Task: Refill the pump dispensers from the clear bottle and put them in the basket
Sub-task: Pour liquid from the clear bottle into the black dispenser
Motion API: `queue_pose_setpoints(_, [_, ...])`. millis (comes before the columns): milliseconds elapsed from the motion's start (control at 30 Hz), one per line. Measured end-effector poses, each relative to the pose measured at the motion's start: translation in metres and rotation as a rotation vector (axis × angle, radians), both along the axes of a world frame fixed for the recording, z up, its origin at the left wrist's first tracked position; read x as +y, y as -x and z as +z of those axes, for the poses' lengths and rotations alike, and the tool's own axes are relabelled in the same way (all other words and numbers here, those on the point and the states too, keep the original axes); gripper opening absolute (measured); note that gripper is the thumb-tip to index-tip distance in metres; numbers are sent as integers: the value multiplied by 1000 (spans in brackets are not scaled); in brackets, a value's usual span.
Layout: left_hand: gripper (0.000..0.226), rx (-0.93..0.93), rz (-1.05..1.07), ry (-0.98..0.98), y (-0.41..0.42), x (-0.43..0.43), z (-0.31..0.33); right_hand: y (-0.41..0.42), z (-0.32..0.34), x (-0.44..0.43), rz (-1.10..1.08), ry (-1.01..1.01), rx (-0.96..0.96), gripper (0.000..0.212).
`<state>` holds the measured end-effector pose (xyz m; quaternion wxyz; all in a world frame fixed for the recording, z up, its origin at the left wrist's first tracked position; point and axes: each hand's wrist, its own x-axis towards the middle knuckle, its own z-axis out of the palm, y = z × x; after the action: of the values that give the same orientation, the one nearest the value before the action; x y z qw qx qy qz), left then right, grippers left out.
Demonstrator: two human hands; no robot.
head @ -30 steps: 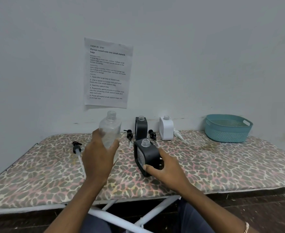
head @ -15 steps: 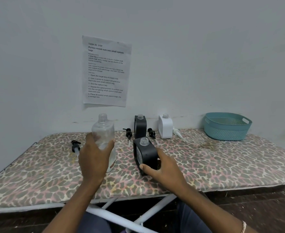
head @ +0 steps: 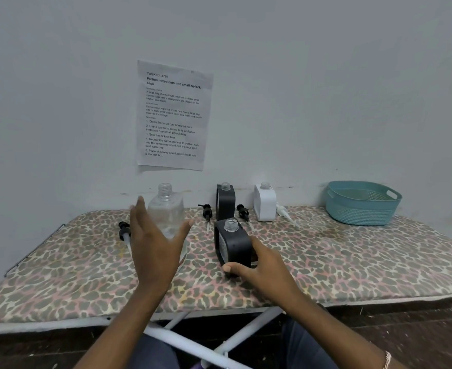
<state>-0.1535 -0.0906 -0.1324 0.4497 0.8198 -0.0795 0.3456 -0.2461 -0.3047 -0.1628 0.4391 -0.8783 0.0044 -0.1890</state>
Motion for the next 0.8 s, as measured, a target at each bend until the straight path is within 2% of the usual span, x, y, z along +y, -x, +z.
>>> queue_pose_setpoints(67, [116, -145, 10, -84, 6, -1, 8, 0, 1, 0, -11, -3, 9, 72])
queue_pose_setpoints(133, [111, -315, 8, -169, 14, -4, 18, 0, 2, 2, -22, -11, 10, 72])
queue_pose_setpoints(233, [89, -549, -9, -315, 25, -11, 27, 1, 2, 5, -30, -39, 16, 64])
queue_pose_setpoints(300, [71, -592, -58, -372, 29, -17, 26, 2, 1, 7, -33, -61, 13, 62])
queue_pose_setpoints(367, [52, -538, -148, -407, 31, -22, 17, 2, -1, 9, -38, -71, -2, 64])
queue_pose_setpoints(433, [44, -368, -280, -377, 31, -26, 5, 3, -4, 12, -44, -78, -16, 64])
queue_pose_setpoints(533, [57, -39, -407, -211, 29, -32, -10, 3, -9, 16, -56, -63, -30, 64])
queue_pose_setpoints(600, [63, 113, -468, -126, 30, -34, -15, 3, -12, 18, -46, -66, -30, 67])
queue_pose_setpoints(700, [63, 237, -547, -98, 34, -37, -19, 2, -15, 20, -22, -73, -21, 70])
queue_pose_setpoints(800, [63, 248, -537, -110, 35, -39, -28, 1, -17, 19, -5, -40, -9, 71])
